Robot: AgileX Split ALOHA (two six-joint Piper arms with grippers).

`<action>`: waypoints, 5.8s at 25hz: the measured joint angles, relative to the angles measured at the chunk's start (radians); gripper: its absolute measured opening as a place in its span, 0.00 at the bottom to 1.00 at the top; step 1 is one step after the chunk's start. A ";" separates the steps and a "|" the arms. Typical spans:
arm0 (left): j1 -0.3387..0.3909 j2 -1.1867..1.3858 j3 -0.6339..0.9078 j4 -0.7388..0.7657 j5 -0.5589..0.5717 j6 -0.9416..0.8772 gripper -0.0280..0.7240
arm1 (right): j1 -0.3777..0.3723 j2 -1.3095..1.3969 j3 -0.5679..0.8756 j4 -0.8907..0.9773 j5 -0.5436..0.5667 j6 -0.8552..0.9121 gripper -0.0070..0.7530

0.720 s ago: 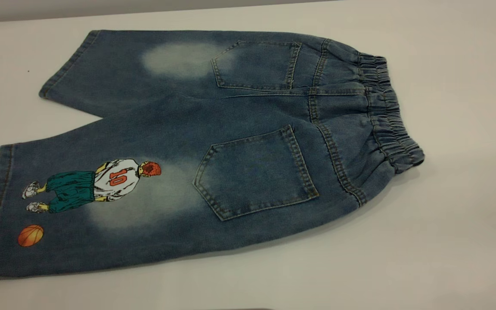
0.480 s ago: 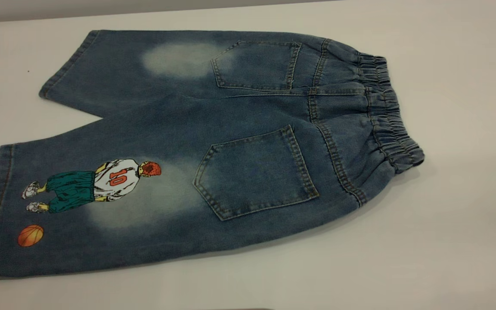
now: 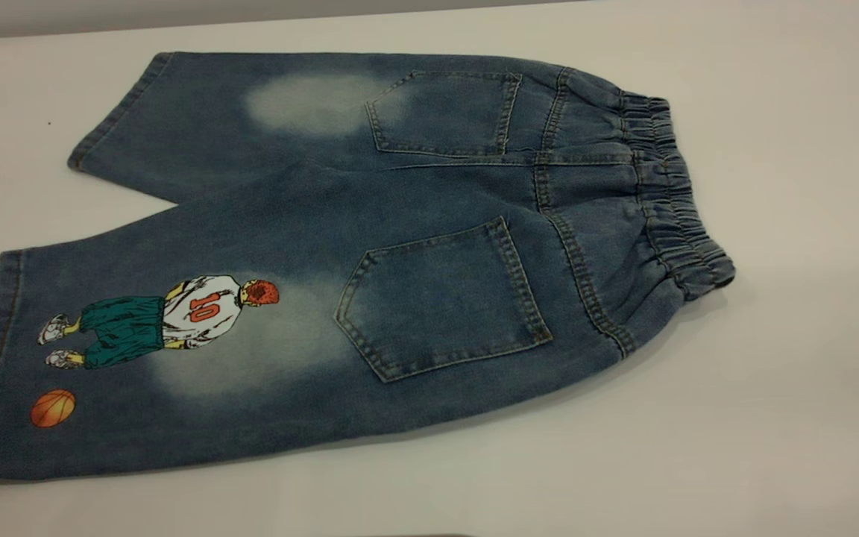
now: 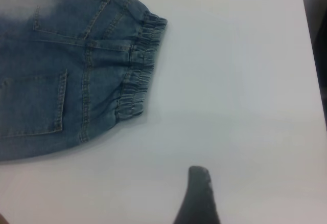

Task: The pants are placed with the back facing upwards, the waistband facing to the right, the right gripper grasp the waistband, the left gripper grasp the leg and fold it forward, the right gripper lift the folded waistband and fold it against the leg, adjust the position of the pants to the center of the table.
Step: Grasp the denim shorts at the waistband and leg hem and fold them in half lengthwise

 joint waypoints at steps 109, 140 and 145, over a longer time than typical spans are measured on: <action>-0.232 1.471 -0.217 -0.453 -0.653 0.667 0.75 | -0.133 2.091 -0.181 1.695 -0.487 -1.501 0.75; -0.232 1.471 -0.217 -0.453 -0.657 0.667 0.75 | -0.133 2.174 -0.241 1.781 -0.234 -1.641 0.59; -0.232 1.471 -0.217 -0.453 -0.657 0.667 0.75 | -0.133 2.174 -0.241 1.782 -0.301 -1.634 0.59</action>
